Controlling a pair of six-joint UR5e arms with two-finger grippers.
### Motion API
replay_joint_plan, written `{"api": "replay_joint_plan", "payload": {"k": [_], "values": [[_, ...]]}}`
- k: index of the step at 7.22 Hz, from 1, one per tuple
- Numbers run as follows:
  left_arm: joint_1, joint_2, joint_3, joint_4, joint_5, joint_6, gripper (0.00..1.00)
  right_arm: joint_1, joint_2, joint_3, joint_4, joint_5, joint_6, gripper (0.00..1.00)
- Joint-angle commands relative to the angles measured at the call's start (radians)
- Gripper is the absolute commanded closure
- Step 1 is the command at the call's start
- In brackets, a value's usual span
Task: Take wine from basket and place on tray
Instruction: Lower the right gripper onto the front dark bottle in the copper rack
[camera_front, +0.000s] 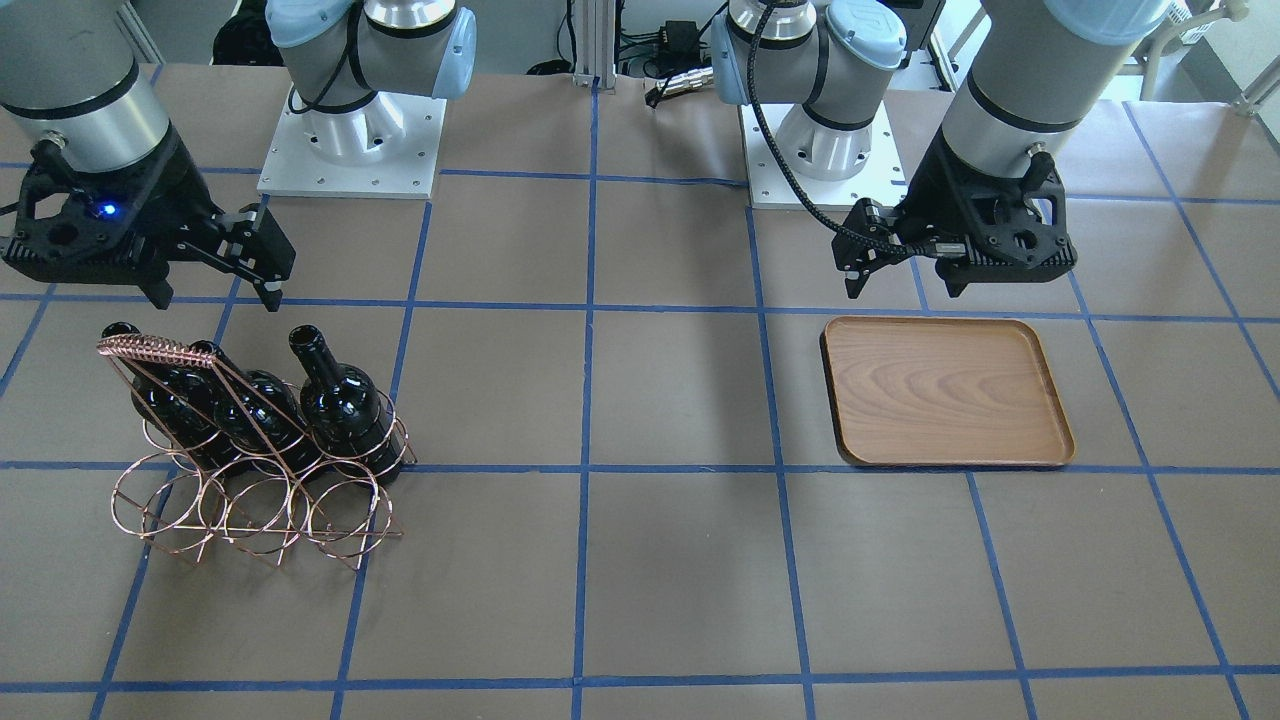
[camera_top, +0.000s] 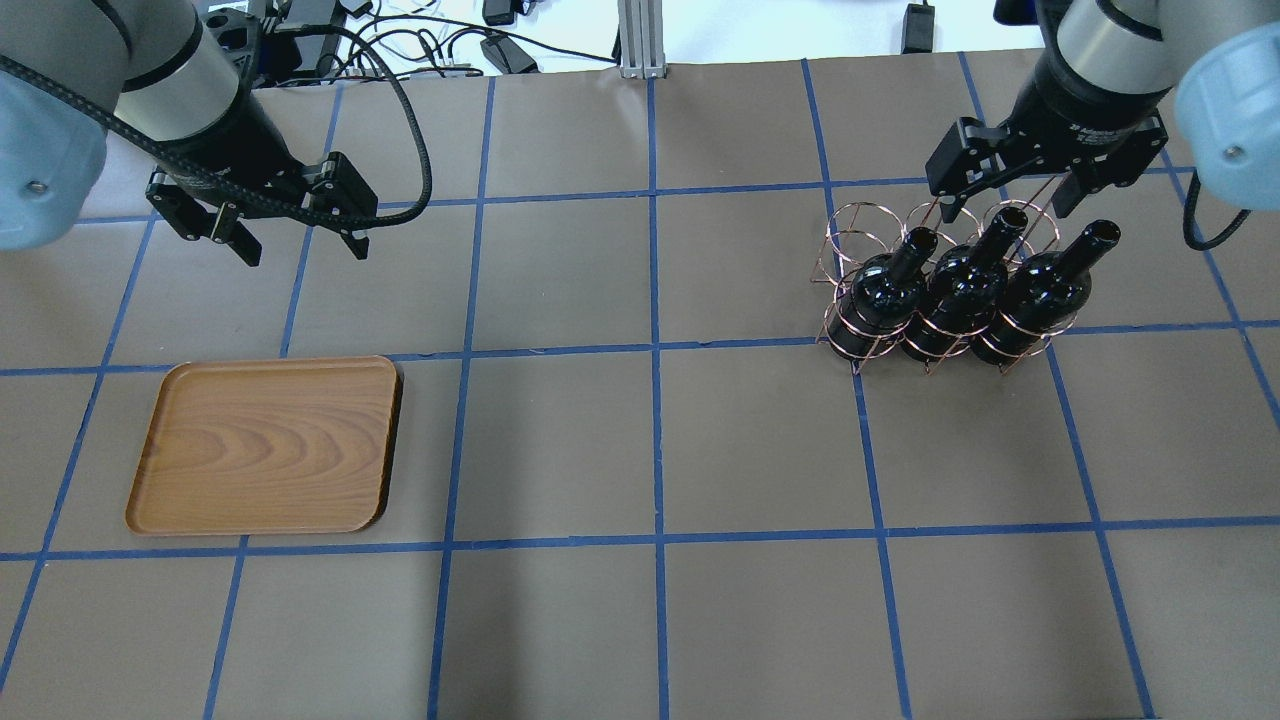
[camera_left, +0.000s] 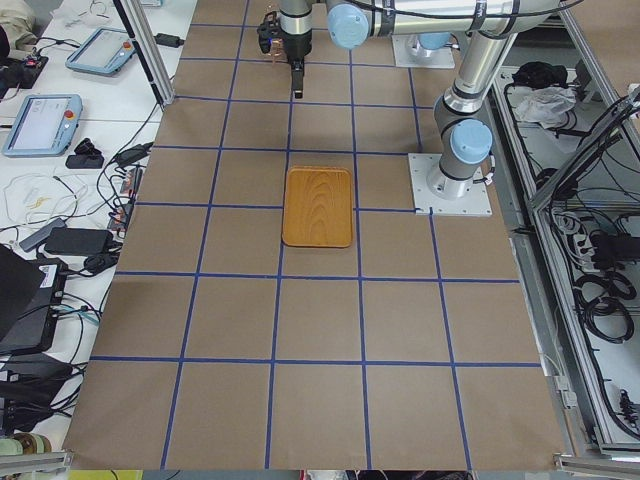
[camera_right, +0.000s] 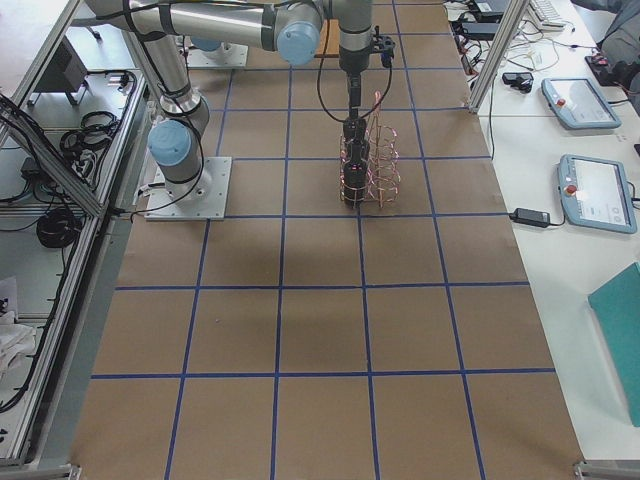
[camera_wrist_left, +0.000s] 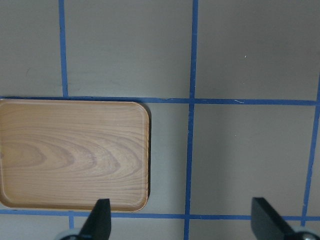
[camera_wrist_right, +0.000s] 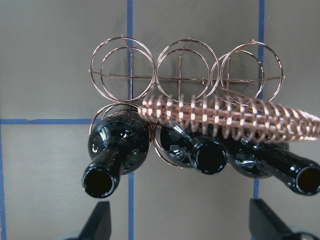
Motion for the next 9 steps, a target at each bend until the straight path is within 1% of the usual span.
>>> {"api": "replay_joint_plan", "payload": {"k": [1, 2, 3, 4, 7, 8, 9], "values": [[0.0, -0.001, 0.0, 0.005, 0.0, 0.0, 0.0, -0.029, 0.032, 0.03, -0.05, -0.001, -0.056, 0.02], [0.0, -0.001, 0.0, 0.005, 0.0, 0.0, 0.0, -0.031, 0.036, 0.035, -0.062, 0.004, -0.054, 0.03], [0.0, -0.001, 0.0, 0.005, 0.0, 0.0, 0.0, -0.04, 0.054, 0.046, -0.066, 0.01, -0.054, 0.07], [0.0, -0.001, 0.0, 0.005, 0.0, 0.0, 0.0, -0.042, 0.055, 0.049, -0.065, -0.002, -0.056, 0.13], [0.003, 0.005, 0.009, 0.002, 0.003, 0.0, 0.0, -0.042, 0.069, 0.052, -0.067, 0.005, -0.054, 0.51], [0.017, 0.005, 0.009, 0.002, 0.002, 0.0, 0.0, -0.042, 0.071, 0.052, -0.085, 0.012, -0.053, 0.57], [0.023, 0.016, 0.009, 0.002, -0.001, 0.0, 0.0, -0.042, 0.071, 0.052, -0.086, 0.012, -0.053, 0.67]]}}
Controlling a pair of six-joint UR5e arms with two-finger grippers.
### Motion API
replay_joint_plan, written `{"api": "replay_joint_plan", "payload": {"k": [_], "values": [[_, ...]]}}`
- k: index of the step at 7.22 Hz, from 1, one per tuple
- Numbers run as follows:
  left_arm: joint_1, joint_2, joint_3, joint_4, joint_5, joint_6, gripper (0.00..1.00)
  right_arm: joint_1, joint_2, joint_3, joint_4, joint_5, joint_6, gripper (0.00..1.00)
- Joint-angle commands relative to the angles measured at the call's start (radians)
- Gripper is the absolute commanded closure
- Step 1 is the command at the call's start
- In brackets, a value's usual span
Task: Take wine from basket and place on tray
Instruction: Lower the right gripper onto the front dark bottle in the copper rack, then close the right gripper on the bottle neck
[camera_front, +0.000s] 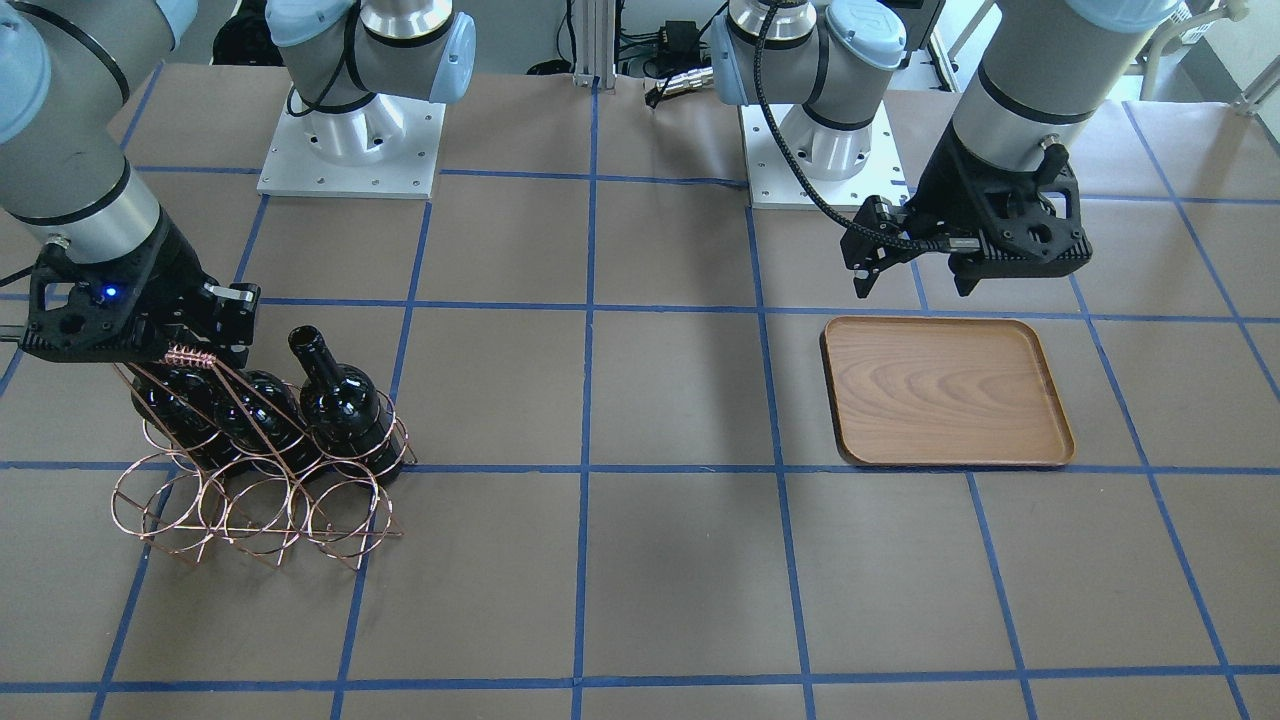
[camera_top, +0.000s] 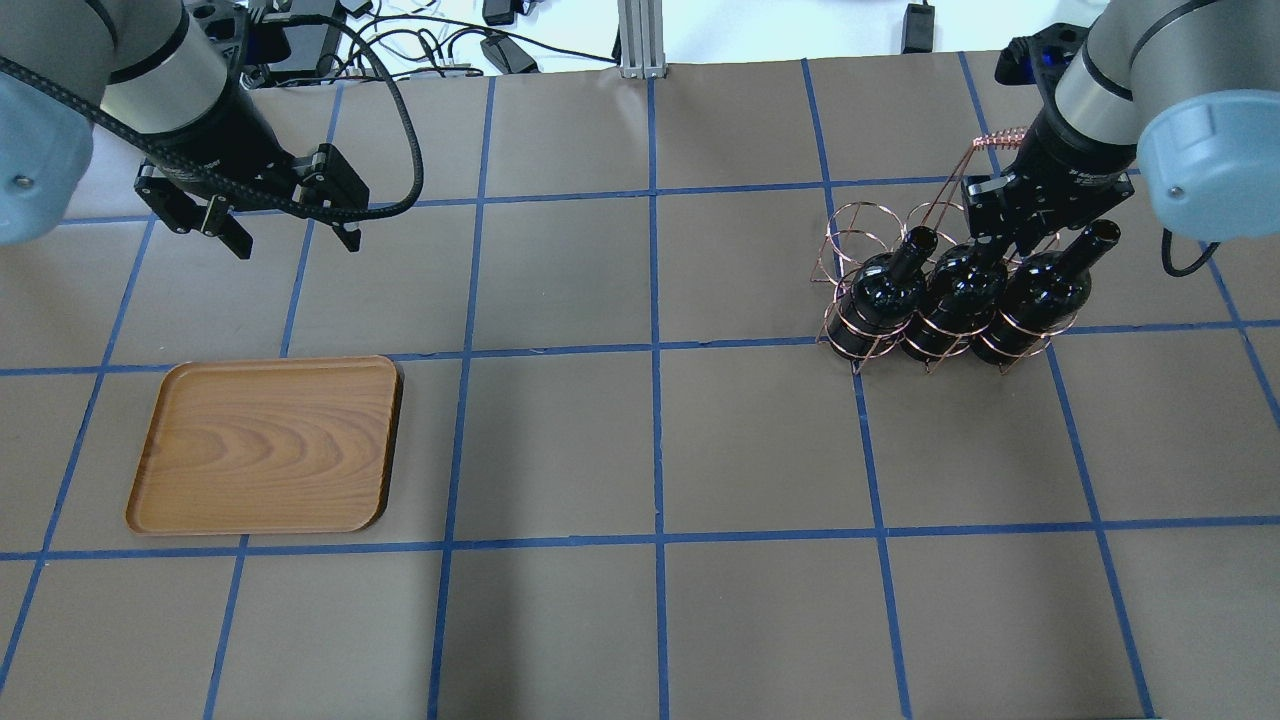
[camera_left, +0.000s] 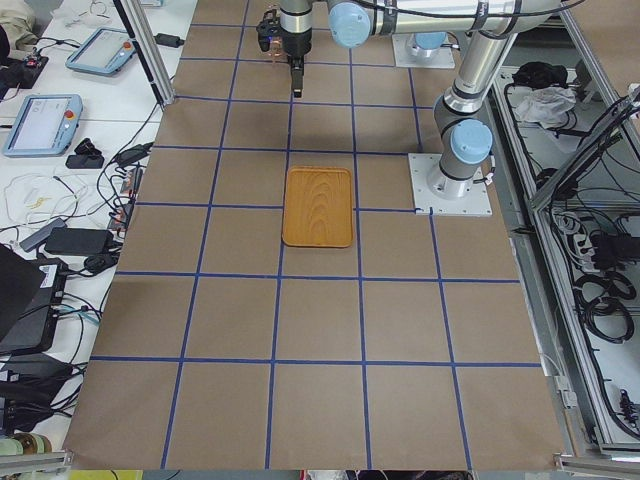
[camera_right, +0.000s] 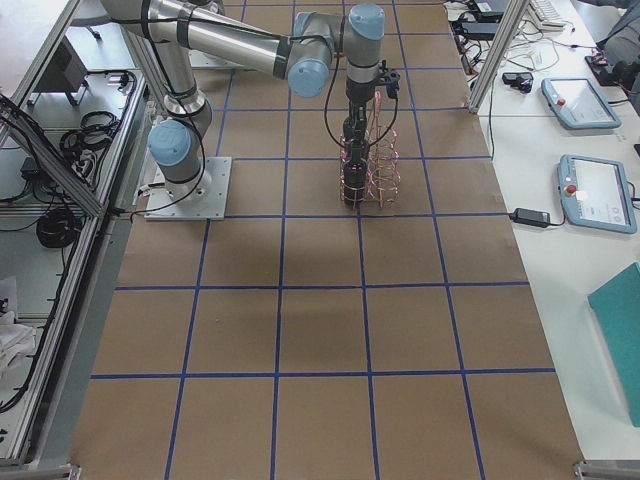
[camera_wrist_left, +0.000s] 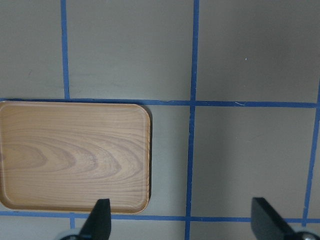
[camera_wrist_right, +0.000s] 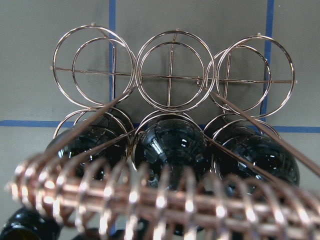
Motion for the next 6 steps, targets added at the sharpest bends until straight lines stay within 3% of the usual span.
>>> {"api": "replay_joint_plan", "payload": {"k": [1, 2, 3, 4, 6], "values": [[0.009, 0.011, -0.001, 0.001, -0.001, 0.0, 0.0, 0.0, 0.001, 0.0, -0.007, 0.004, 0.001, 0.66], [0.009, 0.011, -0.001, 0.001, -0.001, 0.0, 0.0, 0.0, 0.001, 0.0, -0.006, 0.005, 0.004, 0.57], [0.009, 0.013, -0.001, 0.0, -0.003, 0.0, 0.0, 0.0, 0.001, 0.0, -0.003, 0.003, 0.007, 0.3], [0.009, 0.013, -0.001, -0.002, 0.002, -0.002, 0.0, 0.0, 0.001, 0.0, 0.006, 0.003, 0.013, 0.2], [0.009, 0.016, -0.002, -0.003, -0.001, -0.003, 0.0, 0.0, 0.004, 0.0, -0.028, 0.005, 0.011, 0.27]]}}
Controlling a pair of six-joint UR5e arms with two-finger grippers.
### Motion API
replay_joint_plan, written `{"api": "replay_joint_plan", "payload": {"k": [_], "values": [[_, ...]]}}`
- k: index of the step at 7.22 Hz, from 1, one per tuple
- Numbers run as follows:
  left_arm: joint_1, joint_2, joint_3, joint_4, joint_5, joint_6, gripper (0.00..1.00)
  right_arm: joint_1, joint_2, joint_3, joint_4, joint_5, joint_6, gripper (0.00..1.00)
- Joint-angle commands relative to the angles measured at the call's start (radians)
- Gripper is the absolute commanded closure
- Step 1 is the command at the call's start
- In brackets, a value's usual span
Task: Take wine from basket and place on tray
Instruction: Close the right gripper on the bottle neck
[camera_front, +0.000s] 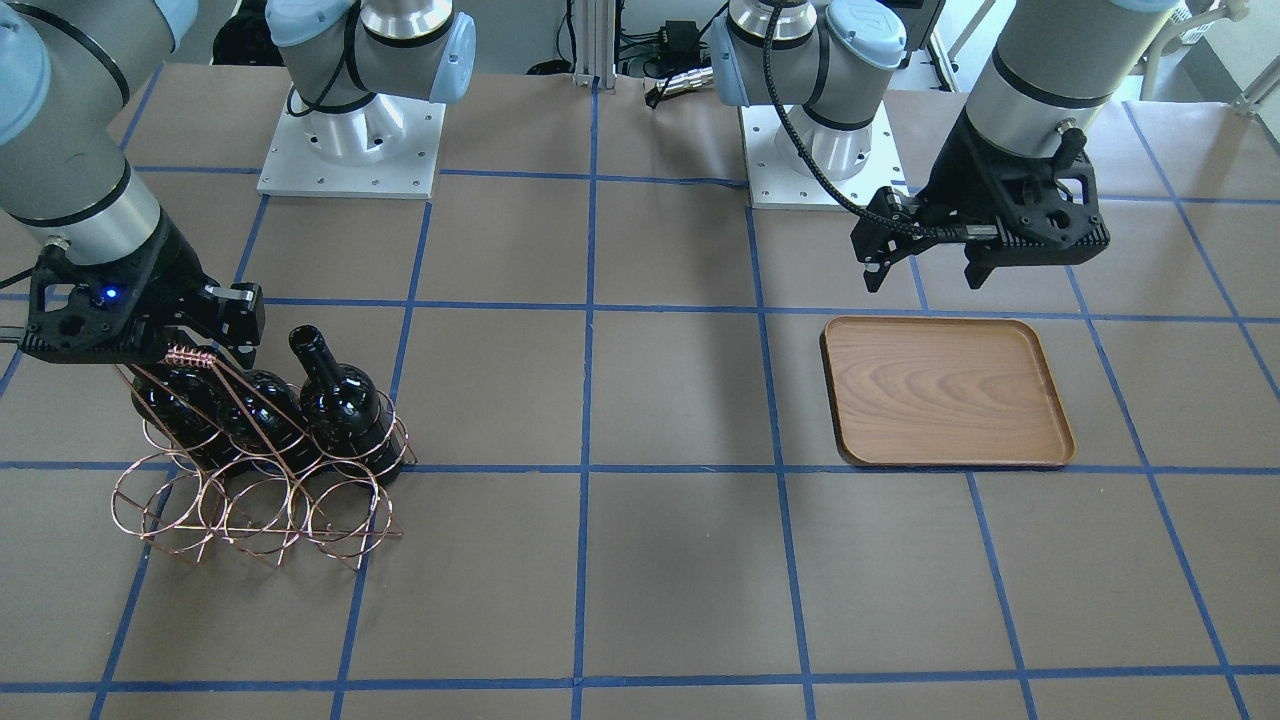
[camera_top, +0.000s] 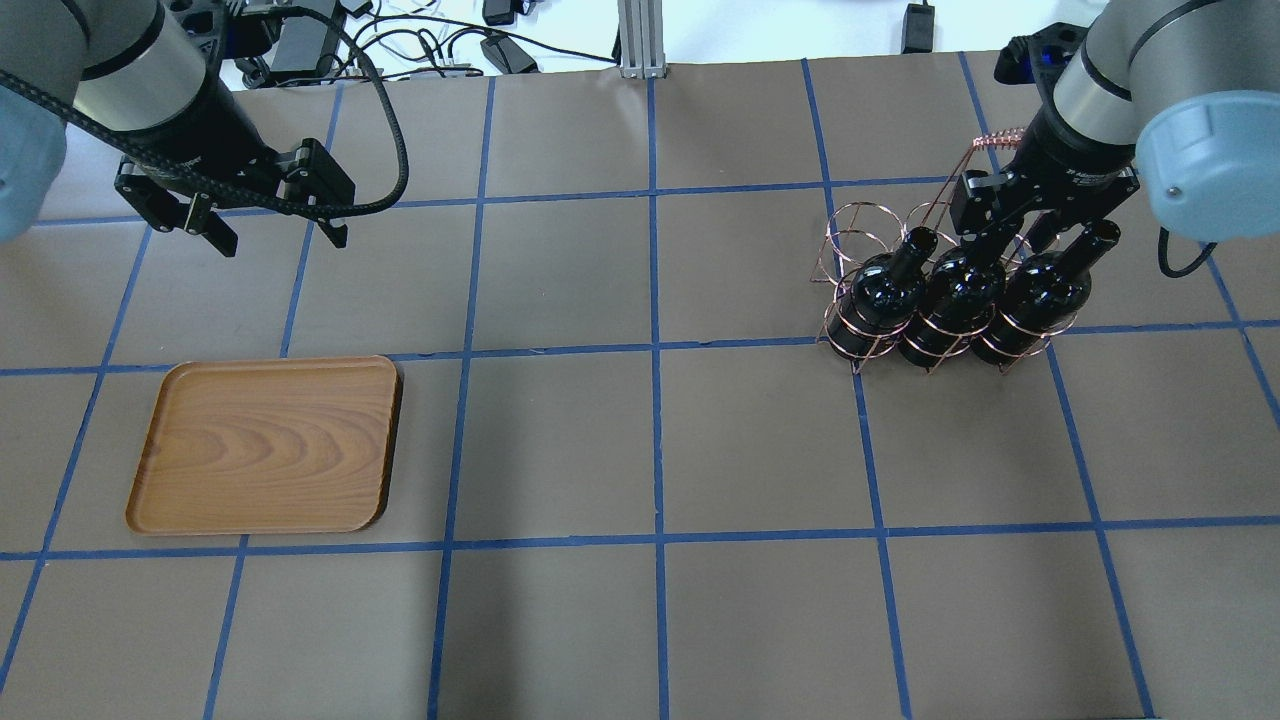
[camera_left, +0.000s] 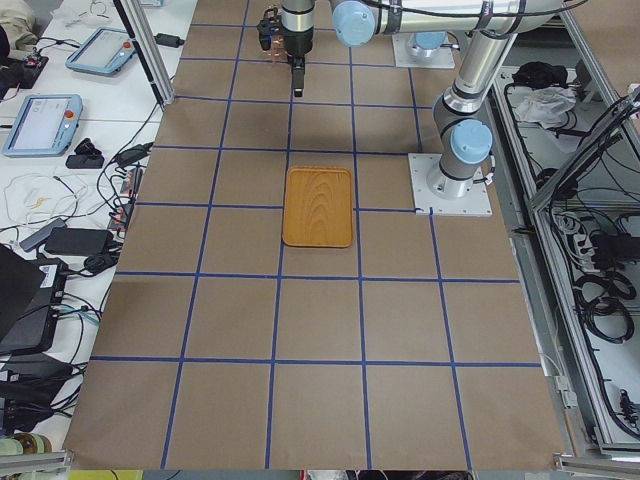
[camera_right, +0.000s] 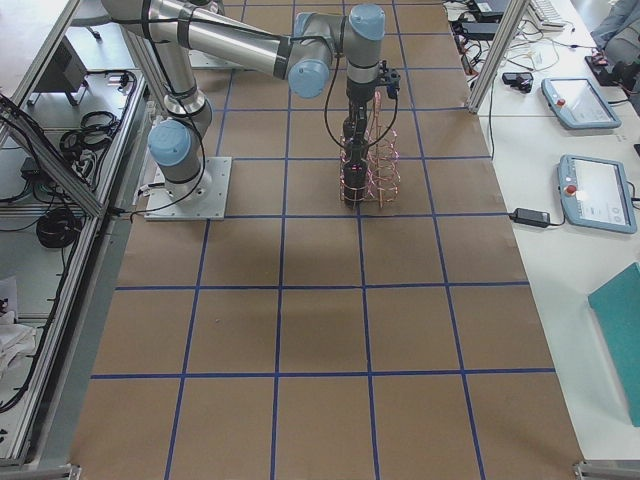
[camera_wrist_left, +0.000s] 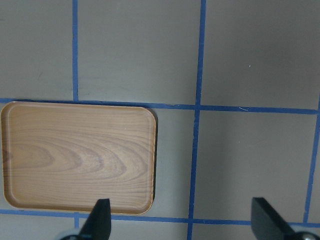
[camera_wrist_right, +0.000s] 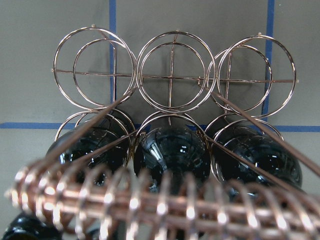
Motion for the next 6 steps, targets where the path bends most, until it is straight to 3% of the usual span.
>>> {"api": "replay_joint_plan", "payload": {"k": [1, 6], "values": [[0.0, 0.001, -0.006, 0.0, -0.003, 0.0, 0.0, 0.0, 0.011, 0.0, -0.028, -0.001, 0.0, 0.27], [0.003, 0.0, -0.007, -0.005, -0.002, 0.0, 0.0, 0.0, 0.013, 0.0, 0.001, -0.003, -0.001, 0.3]]}}
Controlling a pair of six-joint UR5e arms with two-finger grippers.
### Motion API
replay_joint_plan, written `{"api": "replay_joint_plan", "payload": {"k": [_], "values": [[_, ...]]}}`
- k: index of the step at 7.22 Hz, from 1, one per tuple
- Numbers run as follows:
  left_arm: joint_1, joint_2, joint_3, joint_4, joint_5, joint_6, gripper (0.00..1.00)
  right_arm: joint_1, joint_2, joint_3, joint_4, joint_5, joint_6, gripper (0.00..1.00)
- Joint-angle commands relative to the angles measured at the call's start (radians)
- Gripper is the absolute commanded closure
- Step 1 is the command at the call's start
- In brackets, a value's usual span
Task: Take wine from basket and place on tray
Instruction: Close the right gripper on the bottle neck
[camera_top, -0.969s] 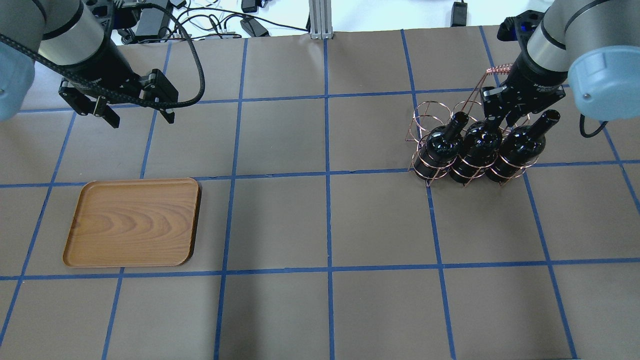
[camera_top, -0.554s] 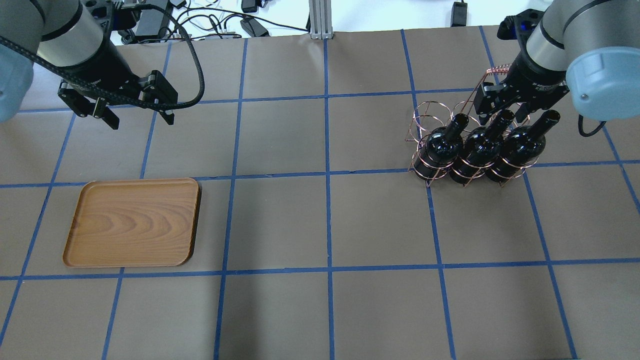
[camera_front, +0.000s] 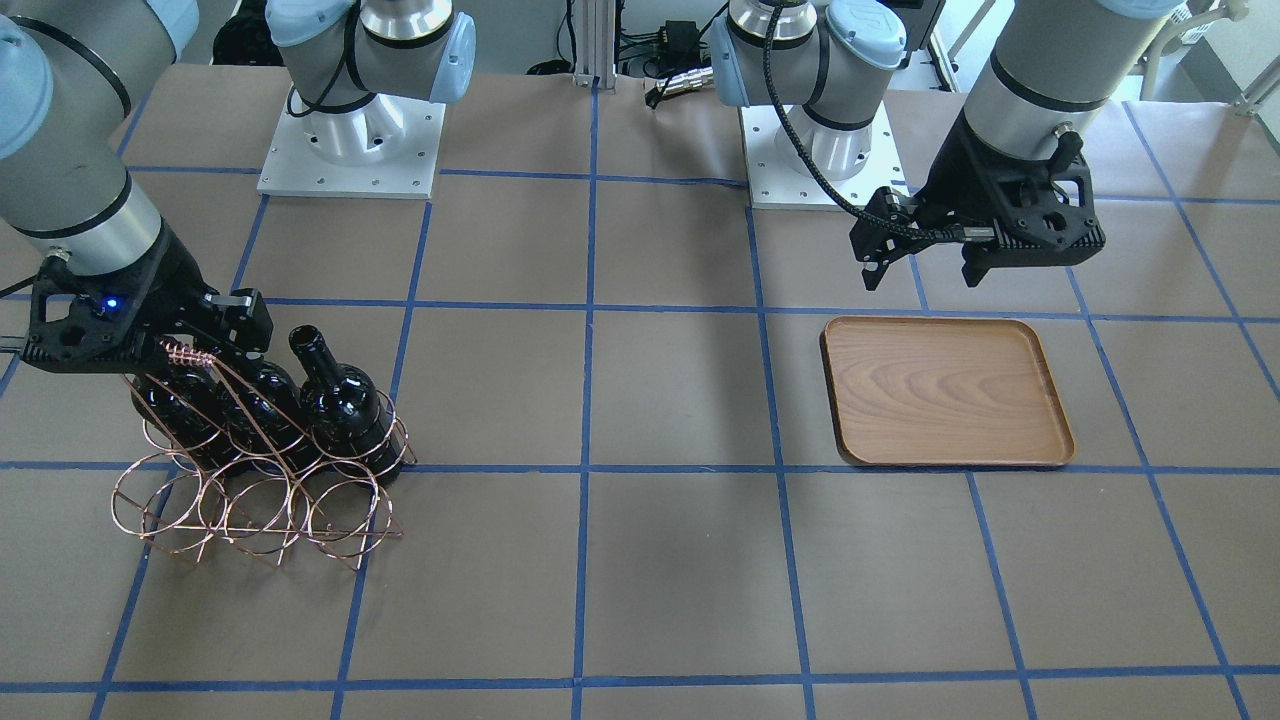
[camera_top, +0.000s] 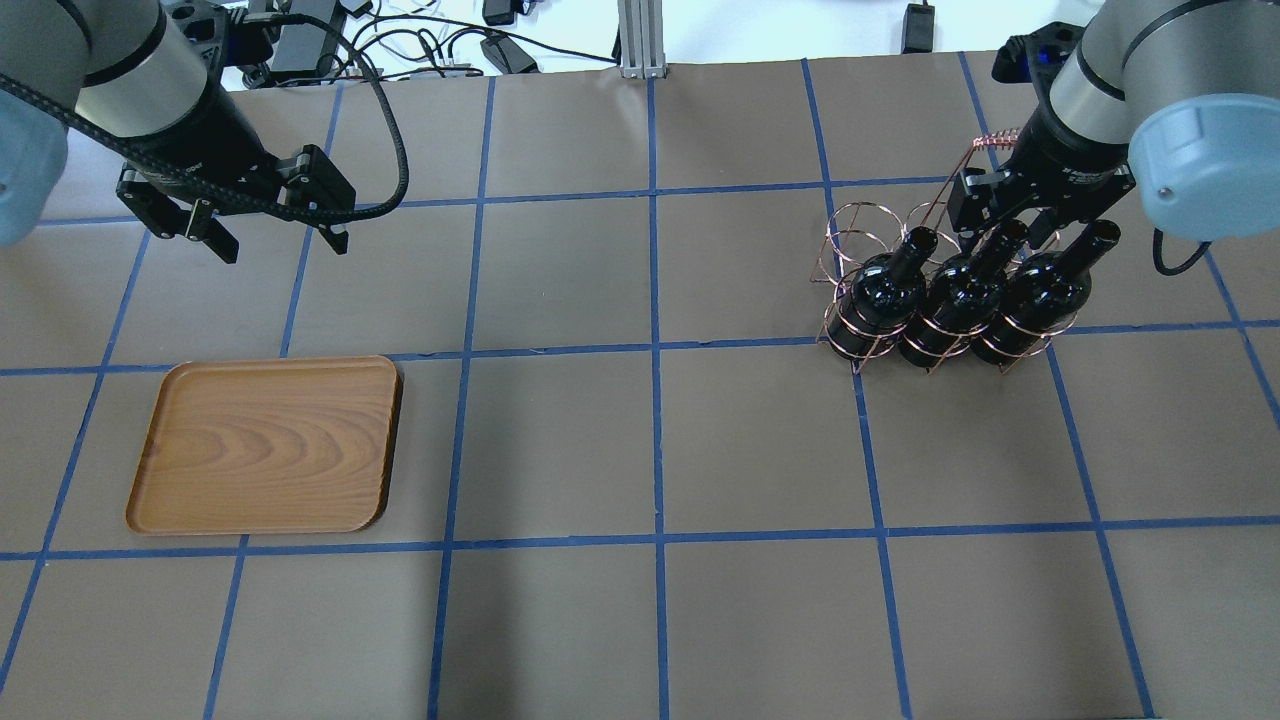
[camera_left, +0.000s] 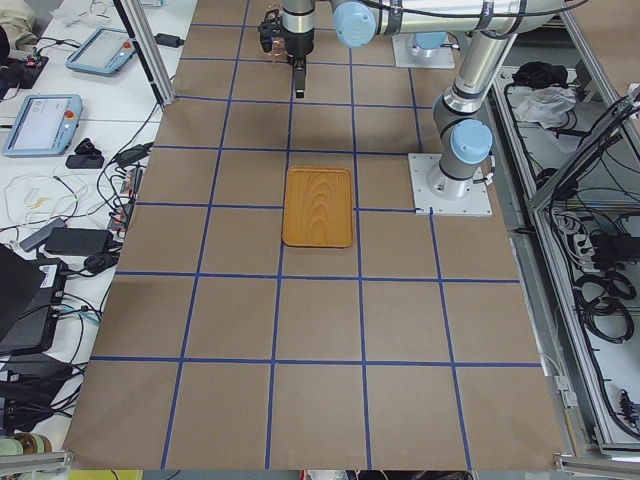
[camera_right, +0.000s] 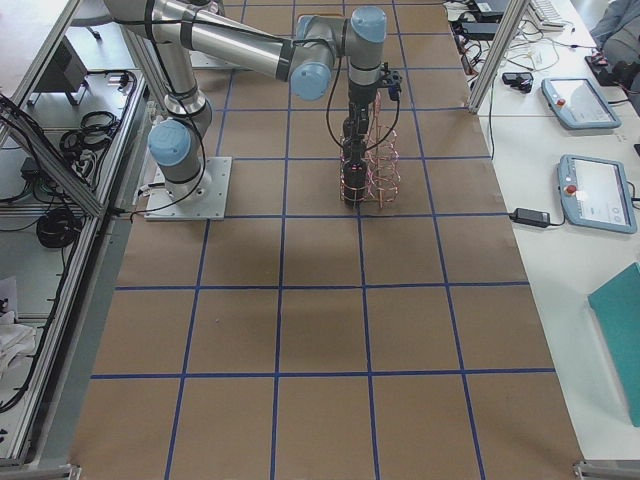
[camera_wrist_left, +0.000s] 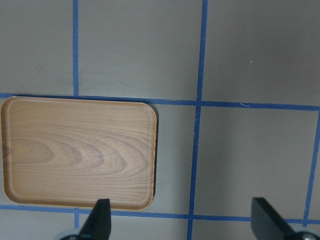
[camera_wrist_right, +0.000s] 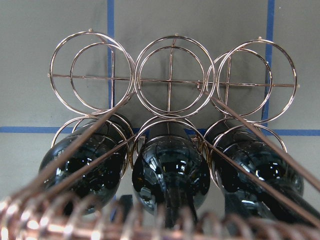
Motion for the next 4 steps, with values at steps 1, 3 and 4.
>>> {"api": "replay_joint_plan", "payload": {"k": [1, 3, 4], "values": [[0.0, -0.001, 0.001, 0.003, 0.0, 0.002, 0.0, 0.0, -0.001, 0.0, 0.015, -0.001, -0.003, 0.35], [0.0, -0.001, 0.001, 0.005, 0.0, 0.0, 0.0, 0.0, -0.001, -0.002, 0.062, 0.001, -0.003, 0.71], [0.0, -0.001, 0.001, 0.005, 0.0, 0.002, 0.0, 0.0, -0.003, -0.006, 0.062, -0.001, -0.008, 0.81]]}}
